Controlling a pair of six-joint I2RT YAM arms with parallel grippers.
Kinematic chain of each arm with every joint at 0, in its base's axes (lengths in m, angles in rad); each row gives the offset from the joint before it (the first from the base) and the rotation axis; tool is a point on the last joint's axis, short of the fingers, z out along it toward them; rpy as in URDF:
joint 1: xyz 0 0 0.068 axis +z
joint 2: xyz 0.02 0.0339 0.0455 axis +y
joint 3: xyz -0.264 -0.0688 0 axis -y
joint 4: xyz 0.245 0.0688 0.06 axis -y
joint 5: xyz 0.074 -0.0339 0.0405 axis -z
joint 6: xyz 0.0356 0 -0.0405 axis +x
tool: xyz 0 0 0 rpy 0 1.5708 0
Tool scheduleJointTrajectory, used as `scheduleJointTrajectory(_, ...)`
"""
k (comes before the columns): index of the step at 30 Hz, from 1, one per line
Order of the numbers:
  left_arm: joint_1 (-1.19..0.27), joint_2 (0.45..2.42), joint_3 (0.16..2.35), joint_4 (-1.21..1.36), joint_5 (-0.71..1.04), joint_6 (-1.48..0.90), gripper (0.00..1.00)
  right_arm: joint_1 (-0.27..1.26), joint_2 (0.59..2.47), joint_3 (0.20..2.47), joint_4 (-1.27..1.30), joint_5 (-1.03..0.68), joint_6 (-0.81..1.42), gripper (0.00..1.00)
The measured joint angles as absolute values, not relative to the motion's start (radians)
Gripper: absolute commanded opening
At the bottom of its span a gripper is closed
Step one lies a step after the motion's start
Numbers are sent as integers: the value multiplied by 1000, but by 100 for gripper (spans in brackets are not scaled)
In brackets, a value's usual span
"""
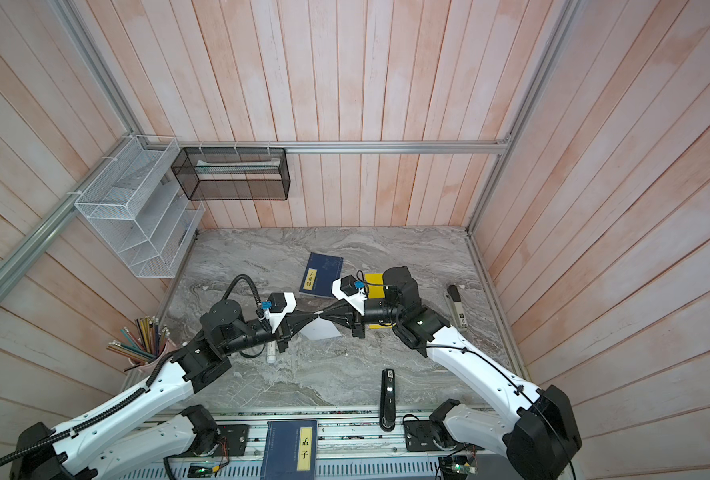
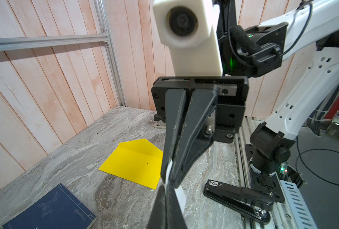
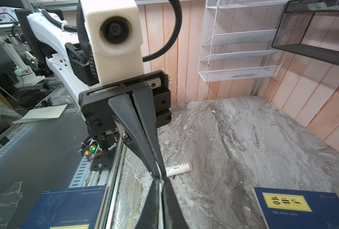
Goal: Place the letter into the envelope and seal it
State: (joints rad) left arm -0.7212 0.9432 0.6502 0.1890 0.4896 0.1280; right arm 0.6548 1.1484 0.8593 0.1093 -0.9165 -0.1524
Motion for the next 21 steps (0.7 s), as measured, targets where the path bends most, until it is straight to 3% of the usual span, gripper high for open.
scheduleJointTrajectory(2, -721, 943, 650, 189, 489, 129, 0, 658, 1148, 864, 108, -916, -155, 0)
scheduleJointTrajectory(7, -721, 942, 650, 192, 489, 131, 0, 658, 1148, 870, 97, -913, -155, 0)
scheduleJointTrajectory(12, -721, 942, 650, 185, 489, 131, 0, 659, 1147, 870, 88, -900, -161, 25)
scheduleJointTrajectory(21, -721, 926, 651, 153, 481, 147, 0, 659, 1110, 799, 67, -855, -184, 27)
